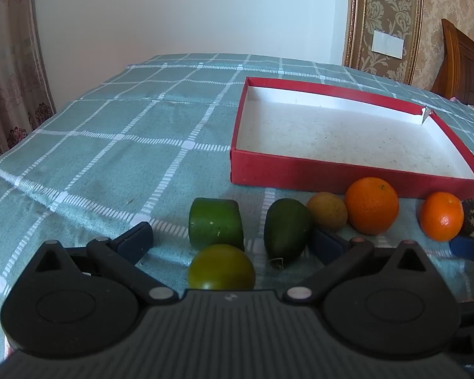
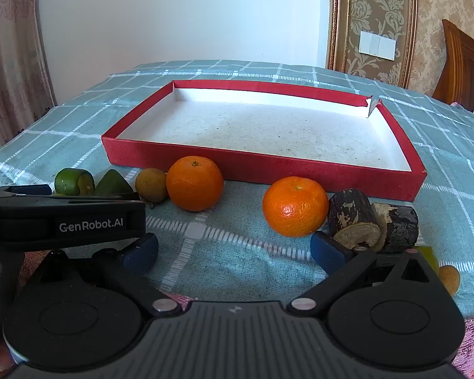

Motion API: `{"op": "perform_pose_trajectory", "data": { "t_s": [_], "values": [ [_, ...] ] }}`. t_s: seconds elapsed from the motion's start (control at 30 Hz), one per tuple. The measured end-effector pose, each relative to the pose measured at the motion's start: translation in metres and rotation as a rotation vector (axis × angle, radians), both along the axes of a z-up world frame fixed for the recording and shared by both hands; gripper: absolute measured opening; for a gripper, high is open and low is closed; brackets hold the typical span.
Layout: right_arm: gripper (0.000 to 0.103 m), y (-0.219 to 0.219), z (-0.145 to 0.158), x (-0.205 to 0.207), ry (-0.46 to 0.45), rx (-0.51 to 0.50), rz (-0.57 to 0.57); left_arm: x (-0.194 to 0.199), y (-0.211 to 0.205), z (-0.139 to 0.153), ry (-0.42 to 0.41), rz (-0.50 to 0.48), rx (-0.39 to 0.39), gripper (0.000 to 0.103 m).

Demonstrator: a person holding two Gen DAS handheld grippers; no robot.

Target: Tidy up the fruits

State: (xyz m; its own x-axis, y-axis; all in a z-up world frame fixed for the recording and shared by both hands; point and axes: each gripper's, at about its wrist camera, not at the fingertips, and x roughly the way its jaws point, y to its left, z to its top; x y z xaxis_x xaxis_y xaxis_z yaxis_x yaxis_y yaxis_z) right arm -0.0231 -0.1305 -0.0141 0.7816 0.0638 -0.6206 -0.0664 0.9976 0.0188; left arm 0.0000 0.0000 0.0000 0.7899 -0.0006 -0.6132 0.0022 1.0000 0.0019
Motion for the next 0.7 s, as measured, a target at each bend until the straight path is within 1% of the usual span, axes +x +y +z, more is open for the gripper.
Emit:
{"op": "perform_pose_trajectory", "data": {
  "t_s": [0.7],
  "values": [
    [0.103, -0.0006, 0.0005, -0.0006, -0.001, 0.002, 0.002, -0.0003, 0.0005, -0.0002, 0.002, -0.003, -0.001, 0.103]
  ]
}}
